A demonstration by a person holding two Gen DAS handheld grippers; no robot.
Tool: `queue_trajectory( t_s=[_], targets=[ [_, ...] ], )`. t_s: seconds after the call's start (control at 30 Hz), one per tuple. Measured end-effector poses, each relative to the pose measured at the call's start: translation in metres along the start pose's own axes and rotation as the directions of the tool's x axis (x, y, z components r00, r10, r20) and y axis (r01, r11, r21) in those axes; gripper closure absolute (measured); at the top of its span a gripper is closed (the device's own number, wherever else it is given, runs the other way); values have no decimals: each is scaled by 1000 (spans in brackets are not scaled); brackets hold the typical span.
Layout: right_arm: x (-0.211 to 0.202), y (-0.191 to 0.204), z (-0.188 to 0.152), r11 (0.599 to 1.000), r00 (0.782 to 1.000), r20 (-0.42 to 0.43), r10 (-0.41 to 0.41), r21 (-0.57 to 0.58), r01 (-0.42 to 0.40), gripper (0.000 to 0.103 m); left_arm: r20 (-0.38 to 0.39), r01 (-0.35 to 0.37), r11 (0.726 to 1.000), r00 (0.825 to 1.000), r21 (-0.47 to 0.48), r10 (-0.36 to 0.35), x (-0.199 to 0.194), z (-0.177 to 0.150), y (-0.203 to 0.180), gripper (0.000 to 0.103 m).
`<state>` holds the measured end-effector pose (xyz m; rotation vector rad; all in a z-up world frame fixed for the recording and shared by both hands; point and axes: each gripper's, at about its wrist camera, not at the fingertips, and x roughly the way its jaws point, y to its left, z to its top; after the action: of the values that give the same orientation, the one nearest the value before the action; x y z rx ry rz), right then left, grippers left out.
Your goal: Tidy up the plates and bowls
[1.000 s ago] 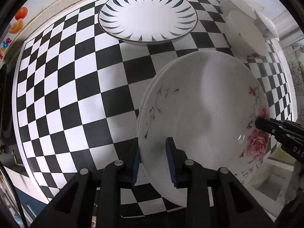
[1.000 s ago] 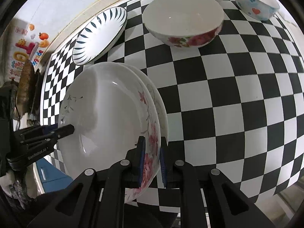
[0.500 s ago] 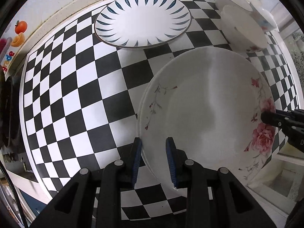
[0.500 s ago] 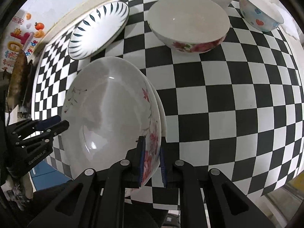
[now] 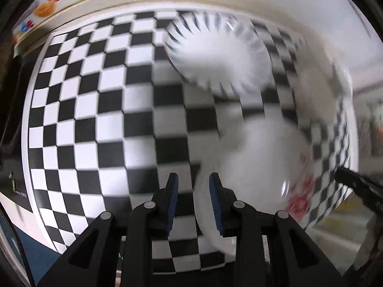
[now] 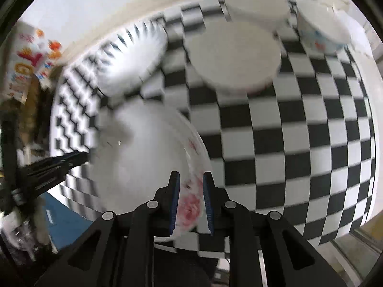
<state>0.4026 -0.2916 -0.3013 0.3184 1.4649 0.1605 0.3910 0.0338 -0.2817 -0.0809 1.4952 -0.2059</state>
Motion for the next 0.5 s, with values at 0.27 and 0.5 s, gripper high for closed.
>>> queue_trajectory(
  t_s=[0.27, 0.5],
  targets=[
    [-14, 44, 123, 991, 989, 96, 116, -84, -108, 68, -19, 67, 985, 997, -160, -71, 12, 87, 43, 77],
    [77, 55, 215, 994, 997, -27, 70, -80, -72, 68, -52, 98, 975, 993, -201, -110, 55, 136, 51, 77]
  ],
)
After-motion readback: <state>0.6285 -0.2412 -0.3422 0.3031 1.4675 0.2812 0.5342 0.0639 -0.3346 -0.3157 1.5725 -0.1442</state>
